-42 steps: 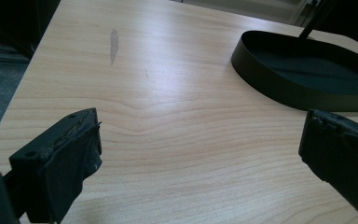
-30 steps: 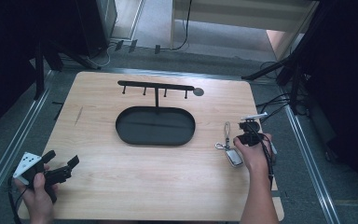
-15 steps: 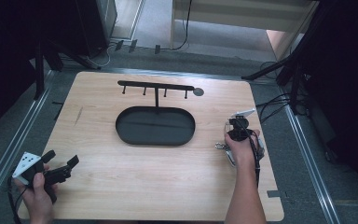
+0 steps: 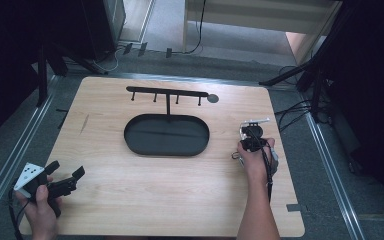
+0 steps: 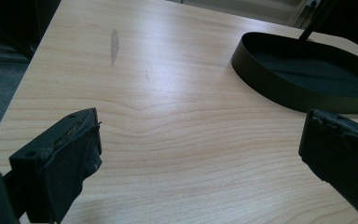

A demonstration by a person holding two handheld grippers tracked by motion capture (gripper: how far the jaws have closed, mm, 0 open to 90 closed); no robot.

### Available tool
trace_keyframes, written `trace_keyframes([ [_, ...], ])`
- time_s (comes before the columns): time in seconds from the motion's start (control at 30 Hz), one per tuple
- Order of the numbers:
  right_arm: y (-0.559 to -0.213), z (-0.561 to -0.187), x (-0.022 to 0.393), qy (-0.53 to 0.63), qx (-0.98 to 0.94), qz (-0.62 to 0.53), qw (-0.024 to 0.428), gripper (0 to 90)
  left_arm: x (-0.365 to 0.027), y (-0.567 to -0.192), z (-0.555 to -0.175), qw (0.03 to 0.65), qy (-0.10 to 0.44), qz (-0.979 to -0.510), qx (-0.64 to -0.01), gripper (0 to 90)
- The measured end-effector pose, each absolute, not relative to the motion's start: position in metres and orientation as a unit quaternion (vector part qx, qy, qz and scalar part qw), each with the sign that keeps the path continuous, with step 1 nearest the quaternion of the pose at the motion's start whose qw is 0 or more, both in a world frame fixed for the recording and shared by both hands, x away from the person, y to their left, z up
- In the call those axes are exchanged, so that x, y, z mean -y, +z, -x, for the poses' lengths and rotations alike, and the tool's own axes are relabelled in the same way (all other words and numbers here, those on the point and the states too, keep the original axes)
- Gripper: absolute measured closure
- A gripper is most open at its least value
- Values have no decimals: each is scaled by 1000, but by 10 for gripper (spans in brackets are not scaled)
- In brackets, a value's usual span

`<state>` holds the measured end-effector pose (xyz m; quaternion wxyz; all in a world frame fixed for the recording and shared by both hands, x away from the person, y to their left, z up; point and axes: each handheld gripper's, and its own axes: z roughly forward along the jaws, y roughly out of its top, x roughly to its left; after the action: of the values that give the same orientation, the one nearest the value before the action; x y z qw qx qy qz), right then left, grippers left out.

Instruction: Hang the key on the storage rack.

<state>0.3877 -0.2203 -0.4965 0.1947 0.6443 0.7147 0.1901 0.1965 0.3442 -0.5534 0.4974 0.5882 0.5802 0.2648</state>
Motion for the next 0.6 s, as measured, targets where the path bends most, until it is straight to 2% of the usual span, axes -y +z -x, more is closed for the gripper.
trace_keyframes([
  [0.43, -474, -372, 215, 300, -662, -608, 320, 831, -344, -553, -196, 496, 265, -590, -580, 0],
  [0.6, -466, -368, 209, 332, -649, -591, 346, 832, -344, -553, -197, 495, 267, -590, -579, 0],
])
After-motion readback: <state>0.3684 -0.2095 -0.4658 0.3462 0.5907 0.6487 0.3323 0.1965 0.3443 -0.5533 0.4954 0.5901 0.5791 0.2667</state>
